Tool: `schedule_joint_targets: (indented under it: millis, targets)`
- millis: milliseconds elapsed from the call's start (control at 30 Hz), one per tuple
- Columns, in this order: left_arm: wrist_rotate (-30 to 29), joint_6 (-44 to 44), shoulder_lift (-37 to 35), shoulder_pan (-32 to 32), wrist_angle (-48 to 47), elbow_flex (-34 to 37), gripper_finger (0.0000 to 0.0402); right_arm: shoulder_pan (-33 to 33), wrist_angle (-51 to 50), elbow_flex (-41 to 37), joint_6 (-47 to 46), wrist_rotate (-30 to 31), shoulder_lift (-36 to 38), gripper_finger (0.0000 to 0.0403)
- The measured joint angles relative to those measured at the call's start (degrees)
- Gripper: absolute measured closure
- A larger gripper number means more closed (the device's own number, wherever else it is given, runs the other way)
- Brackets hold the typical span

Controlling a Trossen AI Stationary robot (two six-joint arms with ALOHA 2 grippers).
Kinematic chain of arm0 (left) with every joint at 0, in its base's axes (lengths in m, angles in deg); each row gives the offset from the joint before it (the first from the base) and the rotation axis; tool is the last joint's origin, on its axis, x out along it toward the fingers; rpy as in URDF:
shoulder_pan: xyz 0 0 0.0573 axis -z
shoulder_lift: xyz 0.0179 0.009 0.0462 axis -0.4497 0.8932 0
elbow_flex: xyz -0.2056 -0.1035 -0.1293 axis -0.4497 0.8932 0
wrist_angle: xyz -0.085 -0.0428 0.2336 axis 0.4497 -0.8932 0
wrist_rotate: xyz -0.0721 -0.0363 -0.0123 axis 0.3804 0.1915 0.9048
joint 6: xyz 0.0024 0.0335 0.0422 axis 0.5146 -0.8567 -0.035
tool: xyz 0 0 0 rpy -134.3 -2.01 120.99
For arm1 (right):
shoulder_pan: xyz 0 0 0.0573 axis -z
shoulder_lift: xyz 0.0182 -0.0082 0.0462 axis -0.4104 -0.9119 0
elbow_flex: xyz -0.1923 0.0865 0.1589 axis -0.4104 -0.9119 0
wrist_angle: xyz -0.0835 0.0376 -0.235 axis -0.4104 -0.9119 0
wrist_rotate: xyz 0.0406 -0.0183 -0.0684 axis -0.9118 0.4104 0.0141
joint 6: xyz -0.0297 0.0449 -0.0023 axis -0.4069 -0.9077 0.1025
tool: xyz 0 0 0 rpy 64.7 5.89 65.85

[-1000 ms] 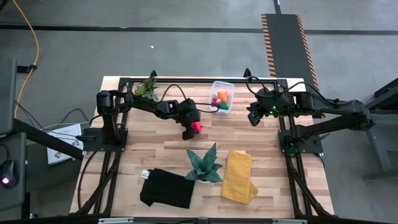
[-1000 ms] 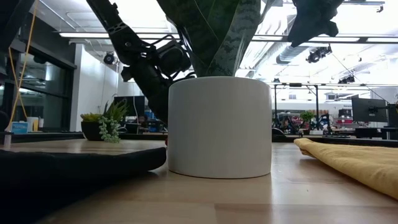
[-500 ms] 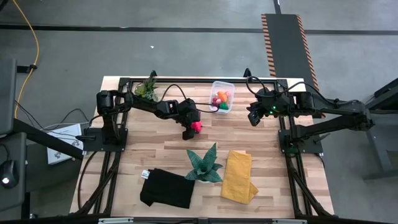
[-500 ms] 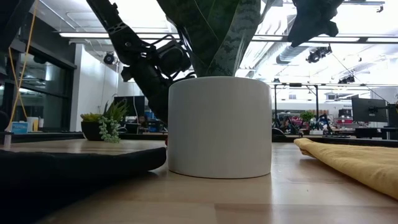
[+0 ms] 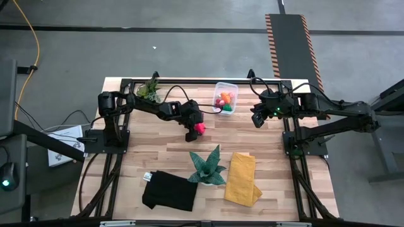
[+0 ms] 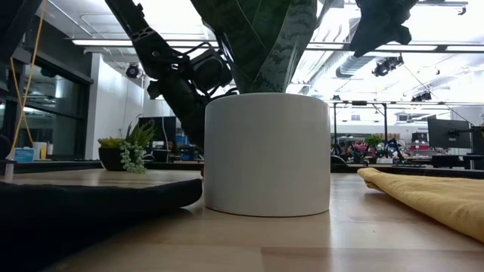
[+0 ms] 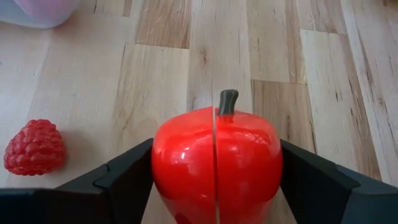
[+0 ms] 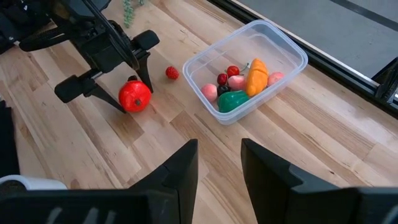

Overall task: Pick and placing Produce into tupperware
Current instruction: Put the apple into the transparent container

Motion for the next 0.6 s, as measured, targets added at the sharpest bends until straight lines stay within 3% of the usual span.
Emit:
schedule_joint_targets:
  millis: [400,600]
  targets:
    - [0.0,0.0,0.0,0.0,0.0,0.0,0.0127,0.0,0.0,0.0,0.0,0.0,0.0,0.029]
    - [0.0,0.0,0.0,0.0,0.0,0.0,0.0119,0.0,0.0,0.0,0.0,0.0,0.0,0.029]
